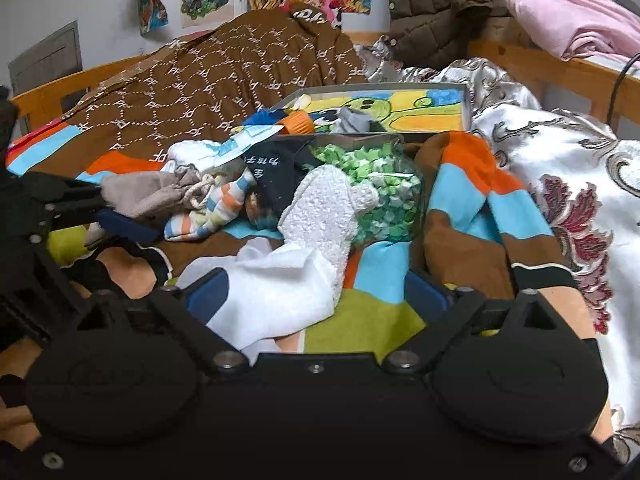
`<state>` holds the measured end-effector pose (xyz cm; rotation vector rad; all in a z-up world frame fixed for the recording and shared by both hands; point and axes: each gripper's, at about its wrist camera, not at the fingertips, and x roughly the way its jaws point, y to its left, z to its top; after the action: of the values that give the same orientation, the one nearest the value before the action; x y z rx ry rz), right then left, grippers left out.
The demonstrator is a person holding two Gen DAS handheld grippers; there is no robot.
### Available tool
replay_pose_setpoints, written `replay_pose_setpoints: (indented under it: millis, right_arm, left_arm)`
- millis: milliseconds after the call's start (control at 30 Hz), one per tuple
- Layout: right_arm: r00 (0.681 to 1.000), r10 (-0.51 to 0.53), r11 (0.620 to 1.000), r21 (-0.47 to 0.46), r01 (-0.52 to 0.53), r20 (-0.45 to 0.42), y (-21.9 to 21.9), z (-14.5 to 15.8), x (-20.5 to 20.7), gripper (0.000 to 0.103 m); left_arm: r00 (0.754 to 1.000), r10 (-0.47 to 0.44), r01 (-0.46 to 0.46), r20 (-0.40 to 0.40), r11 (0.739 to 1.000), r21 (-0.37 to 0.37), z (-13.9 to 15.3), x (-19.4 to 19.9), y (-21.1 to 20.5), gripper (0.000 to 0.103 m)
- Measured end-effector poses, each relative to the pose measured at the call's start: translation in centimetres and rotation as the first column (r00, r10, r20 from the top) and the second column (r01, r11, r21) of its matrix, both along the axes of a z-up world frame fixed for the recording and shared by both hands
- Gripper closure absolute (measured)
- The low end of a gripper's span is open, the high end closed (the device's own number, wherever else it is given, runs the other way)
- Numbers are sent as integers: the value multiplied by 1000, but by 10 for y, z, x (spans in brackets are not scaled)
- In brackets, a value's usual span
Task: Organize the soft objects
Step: 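Grasp the white sock with the right gripper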
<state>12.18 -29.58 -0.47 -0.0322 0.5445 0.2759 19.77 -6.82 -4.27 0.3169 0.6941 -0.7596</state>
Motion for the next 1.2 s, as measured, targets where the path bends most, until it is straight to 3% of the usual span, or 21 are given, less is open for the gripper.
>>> replay_pose_setpoints:
  millis: [167,367,433,567,700,800,933,1200]
  right_arm:
    - [999,38,999,17,-38,-33,7,-6,8,36]
    - [994,59,998,12,-58,-94,17,-18,16,52]
    - [993,62,998,8,-61,-104,19,-21,17,53]
    - [989,78,997,22,-76,-125,21,-25,20,74]
    - [987,97,995,15,-96,-129,24,-27,17,87]
    - [989,98,995,9,-98,-115,25,-24,12,96]
    - [993,82,996,-26,-84,-84,27,-20,8,99]
    - [996,37,996,-84,-30,77,26,9,-7,100]
  left_arm:
    - [997,-71,71,-32,997,20,-9,10,-9,24]
    - [995,-80,81,-67,997,11,-15,19,-11,41]
    - [994,-82,83,-69,997,8,-15,20,-10,52]
    - [993,-96,96,-73,995,0,-14,19,-9,70]
    - [992,-109,110,-64,994,4,-13,15,-12,91]
    - [993,-112,112,-40,994,8,-10,10,-13,101]
    - [995,-103,103,-7,995,7,-5,5,-11,103]
    - [995,-94,95,37,995,-32,16,3,3,103]
